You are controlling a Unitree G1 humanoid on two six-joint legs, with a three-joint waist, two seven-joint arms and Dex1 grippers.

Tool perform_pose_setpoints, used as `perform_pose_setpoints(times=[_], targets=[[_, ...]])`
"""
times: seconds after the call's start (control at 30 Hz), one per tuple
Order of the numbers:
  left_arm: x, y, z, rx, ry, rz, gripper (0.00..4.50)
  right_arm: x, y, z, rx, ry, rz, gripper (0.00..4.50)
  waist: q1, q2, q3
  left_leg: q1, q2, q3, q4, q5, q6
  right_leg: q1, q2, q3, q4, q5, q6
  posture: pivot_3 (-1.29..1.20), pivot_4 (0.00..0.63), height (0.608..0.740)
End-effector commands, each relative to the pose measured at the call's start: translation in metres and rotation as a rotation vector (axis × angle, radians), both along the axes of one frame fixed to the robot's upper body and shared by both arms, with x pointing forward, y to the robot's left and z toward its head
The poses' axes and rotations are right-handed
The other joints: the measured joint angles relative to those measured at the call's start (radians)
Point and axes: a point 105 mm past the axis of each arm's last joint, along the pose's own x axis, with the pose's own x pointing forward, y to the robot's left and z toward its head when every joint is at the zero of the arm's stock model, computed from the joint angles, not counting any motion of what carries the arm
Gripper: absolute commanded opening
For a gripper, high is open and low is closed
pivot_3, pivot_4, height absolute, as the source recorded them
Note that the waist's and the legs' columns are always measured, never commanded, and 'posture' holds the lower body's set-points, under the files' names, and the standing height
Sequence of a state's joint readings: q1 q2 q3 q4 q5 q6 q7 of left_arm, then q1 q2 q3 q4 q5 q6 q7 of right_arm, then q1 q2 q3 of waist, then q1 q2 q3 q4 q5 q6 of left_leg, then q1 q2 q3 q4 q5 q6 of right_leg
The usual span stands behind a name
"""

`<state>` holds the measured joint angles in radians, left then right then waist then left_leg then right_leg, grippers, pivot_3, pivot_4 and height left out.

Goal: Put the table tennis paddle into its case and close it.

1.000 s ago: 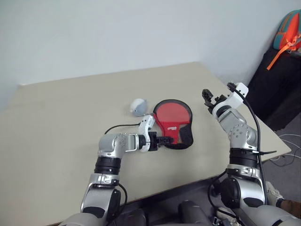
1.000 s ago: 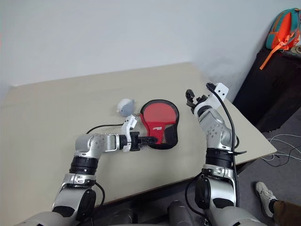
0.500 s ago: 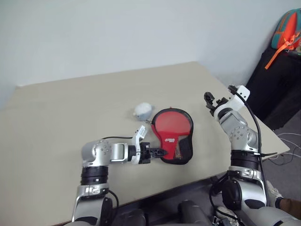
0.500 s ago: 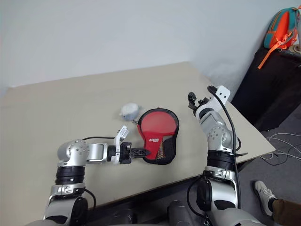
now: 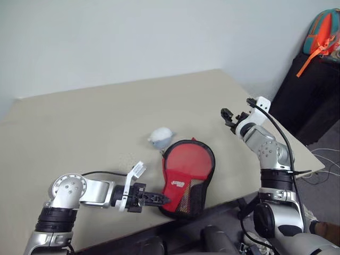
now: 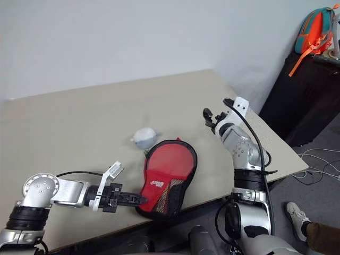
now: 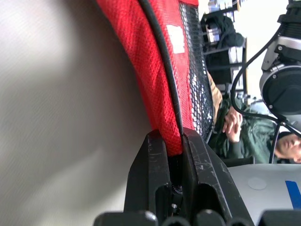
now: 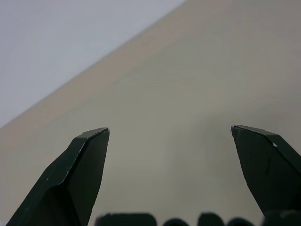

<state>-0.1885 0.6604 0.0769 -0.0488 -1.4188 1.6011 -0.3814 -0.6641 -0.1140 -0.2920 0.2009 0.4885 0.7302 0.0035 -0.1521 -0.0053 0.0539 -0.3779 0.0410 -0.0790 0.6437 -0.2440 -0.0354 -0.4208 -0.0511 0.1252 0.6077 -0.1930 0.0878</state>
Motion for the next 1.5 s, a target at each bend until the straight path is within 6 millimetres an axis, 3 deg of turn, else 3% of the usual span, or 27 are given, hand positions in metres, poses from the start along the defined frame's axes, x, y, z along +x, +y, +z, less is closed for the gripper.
perform_pose_setpoints(times=[0.03, 0.1, 0.13, 0.17, 0.33, 0.47, 0.63, 0.7, 0.83, 0.93, 1.1, 1.2, 1.33, 1.5], targets=[[0.002, -0.005, 0.015, -0.044, -0.106, 0.029, 0.01, 0.0, -0.003, 0.019, -0.018, -0.066, 0.002, 4.5, 0.0, 0.0, 0.0, 0.0, 0.0, 0.0, 0.0, 0.0, 0.0, 0.0, 0.0, 0.0, 0.0, 0.0, 0.0, 0.0, 0.0, 0.74], [0.002, -0.006, 0.012, -0.027, -0.112, 0.042, 0.01, 0.0, -0.003, 0.018, -0.017, -0.062, 0.0, 4.5, 0.0, 0.0, 0.0, 0.0, 0.0, 0.0, 0.0, 0.0, 0.0, 0.0, 0.0, 0.0, 0.0, 0.0, 0.0, 0.0, 0.0, 0.74], [0.002, -0.006, 0.011, -0.02, -0.109, 0.043, 0.65, 0.0, -0.002, 0.017, -0.016, -0.061, 0.001, 4.5, 0.0, 0.0, 0.0, 0.0, 0.0, 0.0, 0.0, 0.0, 0.0, 0.0, 0.0, 0.0, 0.0, 0.0, 0.0, 0.0, 0.0, 0.74], [0.001, -0.006, 0.01, -0.017, -0.107, 0.044, 0.82, 0.0, -0.001, 0.017, -0.016, -0.059, 0.003, 4.5, 0.0, 0.0, 0.0, 0.0, 0.0, 0.0, 0.0, 0.0, 0.0, 0.0, 0.0, 0.0, 0.0, 0.0, 0.0, 0.0, 0.0, 0.74], [0.001, 0.002, 0.013, -0.002, -0.099, 0.035, 2.52, 0.0, 0.003, 0.016, -0.018, -0.058, 0.015, 4.5, 0.0, 0.0, 0.0, 0.001, 0.0, 0.0, 0.0, 0.0, 0.0, 0.0, 0.0, 0.0, 0.0, 0.0, 0.0, 0.0, 0.0, 0.74], [0.003, 0.02, 0.015, 0.115, -0.234, 0.003, 2.52, 0.003, 0.003, 0.018, -0.02, -0.072, 0.014, 4.5, -0.002, 0.0, 0.0, 0.0, 0.0, 0.001, -0.001, 0.0, 0.0, -0.002, 0.0, 0.0, 0.0, 0.0, -0.001, 0.0, 0.0, 0.74], [0.043, 0.039, 0.045, 0.103, -0.65, 0.07, 2.52, 0.005, 0.001, 0.025, -0.076, -0.116, -0.022, 4.5, 0.0, 0.003, 0.002, -0.001, 0.0, 0.003, -0.001, 0.0, -0.001, -0.003, 0.0, 0.001, -0.001, 0.0, -0.001, 0.0, 0.0, 0.74], [0.048, 0.036, 0.053, 0.077, -0.711, 0.06, 2.52, 0.006, 0.001, 0.032, -0.085, -0.154, -0.034, 4.5, 0.0, 0.003, 0.002, -0.001, 0.0, 0.003, -0.001, 0.001, -0.002, -0.003, 0.0, 0.001, -0.001, 0.0, -0.001, 0.0, 0.0, 0.74], [0.053, 0.009, 0.056, 0.019, -0.87, 0.009, 2.52, 0.005, 0.01, 0.035, -0.081, -0.177, -0.002, 4.5, 0.0, 0.004, 0.002, -0.002, 0.0, 0.003, -0.001, 0.001, -0.001, -0.003, 0.0, 0.001, -0.001, 0.0, -0.001, 0.0, 0.0, 0.74], [0.057, -0.017, 0.048, -0.021, -0.934, -0.033, 2.52, 0.008, 0.013, 0.035, -0.096, -0.179, 0.013, 4.5, 0.0, 0.004, 0.002, -0.001, 0.0, 0.004, -0.001, 0.001, -0.001, -0.003, 0.0, 0.002, -0.001, 0.0, -0.001, 0.0, 0.0, 0.74], [0.071, -0.054, 0.021, 0.093, -1.13, -0.141, 2.52, 0.011, 0.014, 0.037, -0.092, -0.178, 0.026, 4.5, 0.0, 0.004, 0.002, 0.0, 0.0, 0.004, 0.0, 0.001, -0.001, -0.001, 0.0, 0.003, 0.0, 0.0, 0.0, 0.0, 0.0, 0.74], [0.081, -0.059, 0.018, 0.119, -1.172, -0.143, 2.52, 0.012, 0.012, 0.04, -0.079, -0.183, 0.022, 4.5, 0.0, 0.004, 0.002, 0.0, 0.0, 0.004, 0.0, 0.001, -0.001, -0.001, 0.0, 0.003, 0.0, 0.001, 0.0, 0.0, 0.0, 0.74], [0.085, -0.058, -0.005, 0.214, -1.196, -0.218, 2.52, 0.012, 0.008, 0.039, -0.085, -0.175, 0.01, 4.5, 0.0, 0.004, 0.002, 0.0, 0.0, 0.004, 0.0, 0.001, -0.001, -0.001, 0.0, 0.003, 0.0, 0.001, 0.0, 0.0, 0.0, 0.74], [0.067, -0.054, -0.03, 0.214, -1.003, -0.317, 2.52, 0.012, 0.007, 0.039, -0.094, -0.17, 0.016, 4.5, 0.0, 0.004, 0.001, 0.0, 0.0, 0.004, 0.0, 0.001, -0.001, -0.001, 0.0, 0.003, 0.0, 0.001, 0.001, 0.0, 0.0, 0.74]])
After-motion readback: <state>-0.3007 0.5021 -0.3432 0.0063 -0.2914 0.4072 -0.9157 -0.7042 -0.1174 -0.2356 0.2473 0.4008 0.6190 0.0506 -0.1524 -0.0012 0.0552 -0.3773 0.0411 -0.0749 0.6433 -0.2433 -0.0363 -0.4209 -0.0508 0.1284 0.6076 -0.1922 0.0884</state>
